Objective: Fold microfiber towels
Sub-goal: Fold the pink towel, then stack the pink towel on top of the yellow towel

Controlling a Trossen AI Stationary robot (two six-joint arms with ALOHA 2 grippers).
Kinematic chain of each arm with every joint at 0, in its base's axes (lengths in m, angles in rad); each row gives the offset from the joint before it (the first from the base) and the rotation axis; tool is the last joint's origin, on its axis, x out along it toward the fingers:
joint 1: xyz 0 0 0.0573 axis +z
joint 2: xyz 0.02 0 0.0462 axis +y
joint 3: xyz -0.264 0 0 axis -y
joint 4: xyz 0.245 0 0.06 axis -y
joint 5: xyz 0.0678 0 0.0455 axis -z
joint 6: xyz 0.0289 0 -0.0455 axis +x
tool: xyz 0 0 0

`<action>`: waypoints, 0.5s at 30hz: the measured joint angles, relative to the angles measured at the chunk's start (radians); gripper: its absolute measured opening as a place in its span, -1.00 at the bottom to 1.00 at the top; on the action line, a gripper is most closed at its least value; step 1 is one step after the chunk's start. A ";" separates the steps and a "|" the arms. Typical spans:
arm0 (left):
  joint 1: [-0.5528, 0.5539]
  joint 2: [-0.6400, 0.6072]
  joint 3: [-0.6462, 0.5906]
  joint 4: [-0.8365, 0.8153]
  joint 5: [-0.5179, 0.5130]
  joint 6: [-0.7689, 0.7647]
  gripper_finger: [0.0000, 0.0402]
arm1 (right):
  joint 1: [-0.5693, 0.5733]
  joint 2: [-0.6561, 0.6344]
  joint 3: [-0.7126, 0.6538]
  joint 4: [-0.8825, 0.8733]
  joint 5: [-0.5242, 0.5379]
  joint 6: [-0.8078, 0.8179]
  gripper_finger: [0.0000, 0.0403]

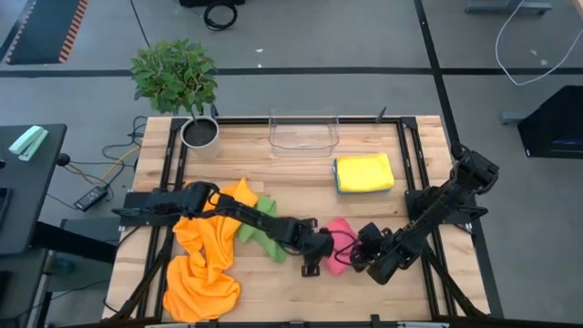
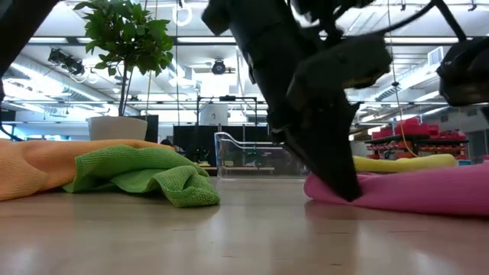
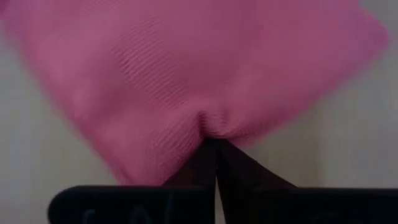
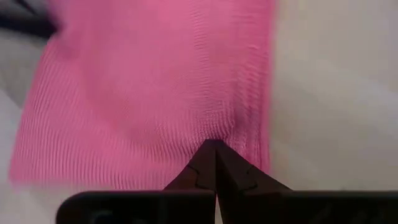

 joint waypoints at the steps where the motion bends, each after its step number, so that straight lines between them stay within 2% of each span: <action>1: 0.016 0.000 0.000 -0.003 0.000 0.000 -0.87 | 0.009 0.000 0.000 0.002 -0.002 0.028 -0.98; 5: 0.075 -0.010 0.000 -0.049 0.001 0.047 -0.74 | 0.058 0.000 0.000 0.034 -0.005 0.185 -0.98; 7: 0.099 -0.025 -0.004 -0.099 0.035 0.077 -0.70 | 0.076 0.000 0.001 0.082 -0.001 0.231 -0.98; 11: 0.123 -0.093 -0.008 -0.188 0.074 0.091 -0.64 | 0.088 -0.003 0.048 0.047 0.012 0.238 -0.98; 15: 0.106 -0.174 -0.004 -0.252 0.107 -0.022 -0.60 | 0.073 -0.050 0.092 -0.086 0.071 0.218 -0.96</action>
